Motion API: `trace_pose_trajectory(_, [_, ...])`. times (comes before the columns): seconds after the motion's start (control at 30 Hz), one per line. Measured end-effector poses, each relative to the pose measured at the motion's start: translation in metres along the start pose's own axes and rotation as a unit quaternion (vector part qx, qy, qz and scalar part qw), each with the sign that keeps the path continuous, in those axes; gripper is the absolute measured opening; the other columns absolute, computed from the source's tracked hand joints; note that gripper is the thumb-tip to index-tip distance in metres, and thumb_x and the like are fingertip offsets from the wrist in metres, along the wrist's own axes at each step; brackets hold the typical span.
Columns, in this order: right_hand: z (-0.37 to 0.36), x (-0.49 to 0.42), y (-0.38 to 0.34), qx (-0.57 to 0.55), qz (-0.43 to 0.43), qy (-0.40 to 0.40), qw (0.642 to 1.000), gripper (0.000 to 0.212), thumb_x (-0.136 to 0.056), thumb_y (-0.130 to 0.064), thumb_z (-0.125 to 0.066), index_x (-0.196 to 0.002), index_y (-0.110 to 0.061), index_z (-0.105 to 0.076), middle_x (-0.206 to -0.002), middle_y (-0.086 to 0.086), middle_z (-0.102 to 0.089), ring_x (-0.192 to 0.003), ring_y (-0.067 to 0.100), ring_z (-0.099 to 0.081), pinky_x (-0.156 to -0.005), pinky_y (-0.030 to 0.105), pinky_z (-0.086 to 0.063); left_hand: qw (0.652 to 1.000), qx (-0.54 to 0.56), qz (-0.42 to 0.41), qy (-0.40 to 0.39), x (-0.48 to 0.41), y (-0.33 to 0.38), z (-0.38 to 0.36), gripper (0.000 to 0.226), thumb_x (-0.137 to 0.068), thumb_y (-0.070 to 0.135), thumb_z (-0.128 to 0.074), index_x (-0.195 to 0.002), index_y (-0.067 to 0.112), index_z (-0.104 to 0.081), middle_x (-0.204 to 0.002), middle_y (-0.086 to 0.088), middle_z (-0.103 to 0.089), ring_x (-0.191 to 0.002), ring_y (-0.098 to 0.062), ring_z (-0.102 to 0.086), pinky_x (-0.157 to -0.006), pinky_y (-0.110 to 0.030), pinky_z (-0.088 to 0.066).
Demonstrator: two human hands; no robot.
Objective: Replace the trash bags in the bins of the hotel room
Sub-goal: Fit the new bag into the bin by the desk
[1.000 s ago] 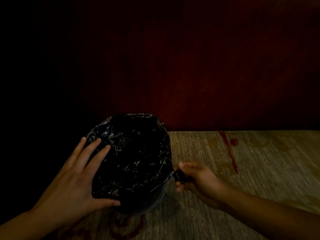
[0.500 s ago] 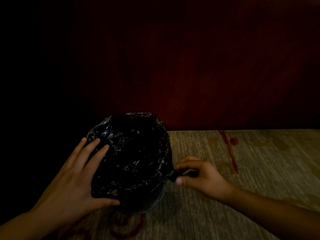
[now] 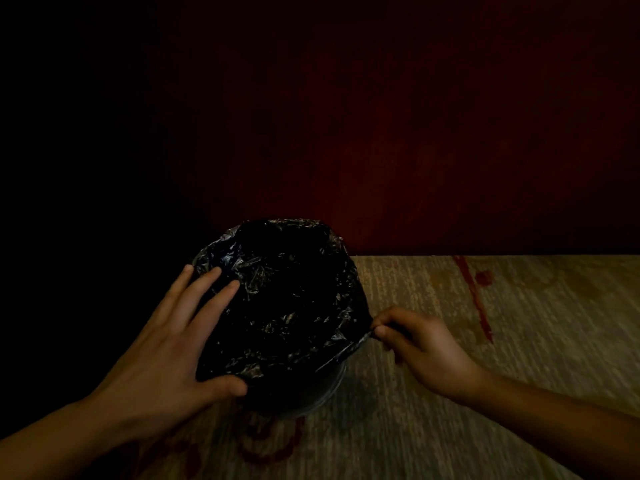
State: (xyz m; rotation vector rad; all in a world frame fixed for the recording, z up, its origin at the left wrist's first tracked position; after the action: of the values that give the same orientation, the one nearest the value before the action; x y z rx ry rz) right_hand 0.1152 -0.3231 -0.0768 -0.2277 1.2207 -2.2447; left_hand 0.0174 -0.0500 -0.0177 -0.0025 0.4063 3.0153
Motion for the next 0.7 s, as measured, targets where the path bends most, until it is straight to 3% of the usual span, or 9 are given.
trace_pose_trajectory(0.07, [-0.007, -0.002, 0.008, -0.139, -0.076, -0.004, 0.987, 0.021, -0.098, -0.011, -0.057, -0.083, -0.021, -0.068, -0.091, -0.005, -0.063, -0.077, 0.012, -0.063, -0.068, 0.030, -0.056, 1.000, 0.000, 0.004, 0.009, 0.001, 0.000, 0.000, 0.107, -0.065, 0.099, -0.024, -0.153, 0.045, 0.002, -0.163, 0.018, 0.014, -0.149, -0.011, 0.021, -0.117, -0.050, -0.008])
trace_pose_trajectory(0.13, [-0.012, -0.002, 0.013, -0.275, -0.136, 0.015, 0.952, 0.023, -0.096, -0.002, -0.056, -0.078, -0.010, -0.069, -0.101, 0.004, -0.066, -0.088, 0.020, -0.064, -0.074, 0.033, -0.057, 1.000, -0.006, 0.014, 0.014, 0.001, -0.002, -0.001, 0.106, -0.067, 0.099, -0.023, -0.154, 0.043, 0.002, -0.163, 0.017, 0.014, -0.149, -0.011, 0.022, -0.117, -0.048, -0.008])
trace_pose_trajectory(0.3, [-0.020, 0.003, 0.019, -0.446, -0.247, 0.060, 0.858, 0.014, -0.093, 0.003, -0.055, -0.085, 0.003, -0.066, -0.074, 0.015, -0.066, -0.066, 0.023, -0.063, -0.061, 0.029, -0.056, 0.999, -0.011, 0.026, 0.023, -0.001, -0.005, -0.001, 0.110, -0.066, 0.098, -0.028, -0.155, 0.039, -0.002, -0.164, 0.015, 0.012, -0.149, -0.011, 0.022, -0.118, -0.048, -0.012])
trace_pose_trajectory(0.57, [-0.048, -0.004, 0.023, -0.513, -0.342, -0.014, 0.787, 0.012, -0.095, 0.001, -0.049, -0.097, -0.006, -0.058, -0.067, 0.008, -0.054, -0.052, 0.014, -0.045, -0.050, 0.026, -0.042, 0.999, -0.040, 0.020, 0.023, 0.000, 0.000, -0.001, 0.110, -0.069, 0.097, -0.024, -0.156, 0.033, -0.006, -0.165, 0.008, 0.008, -0.150, -0.016, 0.020, -0.122, -0.052, -0.006])
trace_pose_trajectory(0.7, [-0.051, -0.011, 0.028, -0.440, -0.390, -0.077, 0.806, 0.016, -0.094, 0.001, -0.050, -0.083, -0.010, -0.055, -0.059, 0.006, -0.048, -0.045, 0.011, -0.037, -0.042, 0.022, -0.036, 0.997, -0.075, 0.018, 0.023, 0.001, 0.001, -0.001, 0.109, -0.072, 0.096, -0.020, -0.157, 0.031, -0.003, -0.165, 0.004, 0.011, -0.150, -0.019, 0.021, -0.122, -0.051, -0.003])
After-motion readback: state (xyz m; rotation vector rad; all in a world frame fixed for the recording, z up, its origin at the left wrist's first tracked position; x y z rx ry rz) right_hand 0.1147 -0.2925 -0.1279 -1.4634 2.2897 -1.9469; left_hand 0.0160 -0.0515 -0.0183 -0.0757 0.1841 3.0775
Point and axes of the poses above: each hand's wrist, its own x-axis away from the middle knuckle, its own z-axis out of the back of the hand, y = z × x, the point moved 9 cm from there along -x, towards the middle knuckle
